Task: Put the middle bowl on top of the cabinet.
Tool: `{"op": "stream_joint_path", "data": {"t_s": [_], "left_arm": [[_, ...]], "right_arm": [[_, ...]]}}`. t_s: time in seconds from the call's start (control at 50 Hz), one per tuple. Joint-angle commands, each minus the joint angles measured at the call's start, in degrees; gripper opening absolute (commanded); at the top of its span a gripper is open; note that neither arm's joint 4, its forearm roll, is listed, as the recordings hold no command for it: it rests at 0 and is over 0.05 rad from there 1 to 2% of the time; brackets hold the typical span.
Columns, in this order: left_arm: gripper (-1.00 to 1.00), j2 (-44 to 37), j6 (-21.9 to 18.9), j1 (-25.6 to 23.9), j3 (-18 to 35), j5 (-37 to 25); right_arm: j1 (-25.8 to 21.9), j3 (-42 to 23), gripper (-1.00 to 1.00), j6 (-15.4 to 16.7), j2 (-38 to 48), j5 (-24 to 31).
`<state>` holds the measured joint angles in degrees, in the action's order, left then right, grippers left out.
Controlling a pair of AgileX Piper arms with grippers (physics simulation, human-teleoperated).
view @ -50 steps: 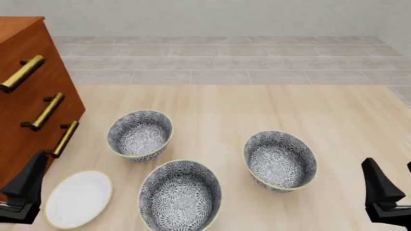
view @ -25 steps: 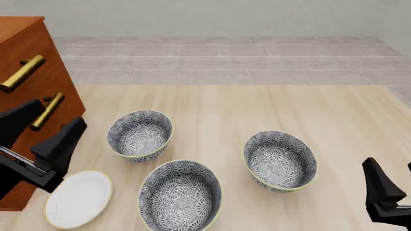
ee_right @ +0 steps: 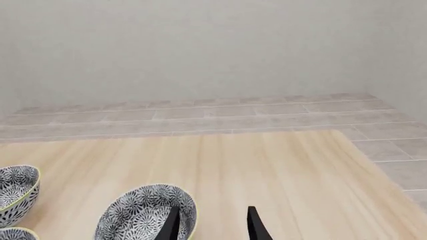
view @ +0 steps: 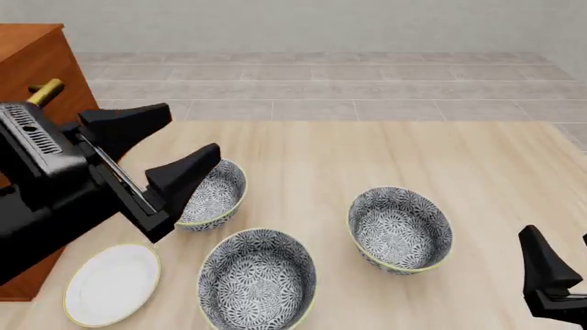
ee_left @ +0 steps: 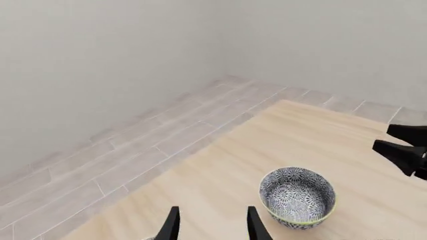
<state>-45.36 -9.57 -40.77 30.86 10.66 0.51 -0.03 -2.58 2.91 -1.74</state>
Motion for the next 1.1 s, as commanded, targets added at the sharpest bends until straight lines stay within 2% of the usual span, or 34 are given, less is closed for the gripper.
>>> {"op": "stream_joint_path", "data": {"t_s": [0.02,0.16,0.54,0.78,0.94,1.1], "left_arm": [[1.0,-7.89,0.58,-3.79,4.93,0.16],[1.0,-12.64,2.23,-4.1,8.65,-0.69],[1.0,-23.62,1.84,-7.19,21.15,-4.24],[1.0,-28.64,3.32,-9.17,24.95,-4.79],[1.0,-32.9,7.18,-7.46,27.91,-7.01],[1.0,-35.17,7.57,-7.83,29.66,-7.84]], "right_arm": [[0.07,0.0,1.0,-0.25,-0.65,0.59],[-0.14,0.0,1.0,-0.41,-0.81,0.75],[-0.5,0.0,1.0,-0.6,-0.53,0.28],[-0.33,0.01,1.0,-0.9,-0.5,0.25],[-0.5,0.01,1.0,-0.97,-0.25,0.09],[-0.89,0.02,1.0,-1.0,0.83,-0.88]]}}
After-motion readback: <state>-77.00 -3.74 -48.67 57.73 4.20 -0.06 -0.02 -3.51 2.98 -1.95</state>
